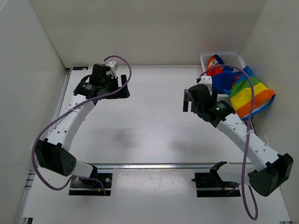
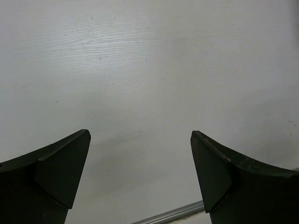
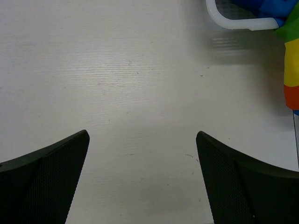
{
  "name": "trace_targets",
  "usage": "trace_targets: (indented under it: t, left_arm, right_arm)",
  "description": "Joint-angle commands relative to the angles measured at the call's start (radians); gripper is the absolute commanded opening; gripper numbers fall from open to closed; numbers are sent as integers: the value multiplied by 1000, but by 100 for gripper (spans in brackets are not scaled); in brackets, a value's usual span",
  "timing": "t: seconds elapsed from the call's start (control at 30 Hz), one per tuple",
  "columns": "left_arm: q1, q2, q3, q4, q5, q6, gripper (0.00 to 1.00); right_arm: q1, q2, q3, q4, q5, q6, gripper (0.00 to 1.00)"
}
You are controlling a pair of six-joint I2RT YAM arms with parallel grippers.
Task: Fold and stack the shorts
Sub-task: Grab the shorts from the pile
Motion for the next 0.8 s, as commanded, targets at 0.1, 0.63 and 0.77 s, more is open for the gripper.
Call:
trace_targets:
  t: [0.1, 0.63, 0.77]
  left_arm:
    - [4, -67, -17, 22, 33, 17, 100]
    - [36, -147, -52, 22, 91, 8, 100]
    - [45, -147, -52, 22, 56, -1, 100]
  right_arm:
    - [-1, 28, 61, -18, 91, 36, 100]
    - [-552, 590, 697, -105, -253, -47, 91]
    - [-641, 802, 899, -190, -268, -19, 100]
